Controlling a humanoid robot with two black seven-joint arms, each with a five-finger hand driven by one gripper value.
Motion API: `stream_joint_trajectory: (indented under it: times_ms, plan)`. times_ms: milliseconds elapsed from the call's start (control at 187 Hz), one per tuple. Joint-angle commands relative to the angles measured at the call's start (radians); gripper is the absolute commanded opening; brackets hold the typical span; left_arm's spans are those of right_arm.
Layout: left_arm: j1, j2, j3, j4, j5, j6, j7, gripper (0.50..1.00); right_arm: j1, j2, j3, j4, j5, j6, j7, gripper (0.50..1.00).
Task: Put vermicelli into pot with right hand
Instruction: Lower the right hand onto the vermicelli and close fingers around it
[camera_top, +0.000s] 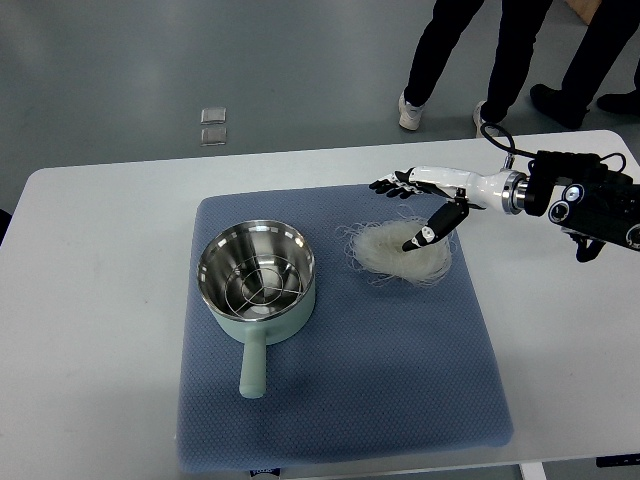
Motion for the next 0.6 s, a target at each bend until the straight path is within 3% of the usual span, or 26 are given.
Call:
stream_joint_trajectory:
  times_ms: [0, 443, 593]
  plan:
    - [0.0, 0.0, 0.0, 0.0, 0.0, 0.0, 0.0, 1.0, 0.032, 0.01, -0.056, 0.014, -0.028, -0.01, -0.001, 0.921]
    - [0.0, 0.0, 0.002, 0.0, 0.0, 0.0, -0.001, 1.0, 0.046, 0.113, -0.24, -0.032, -0.062, -0.15, -0.06, 0.901]
    - [0.0, 0.0, 0.002, 0.0, 0.0, 0.0, -0.001, 1.0, 0.048, 0.133, -0.26, -0.046, -0.063, -0.162, -0.067, 0.823]
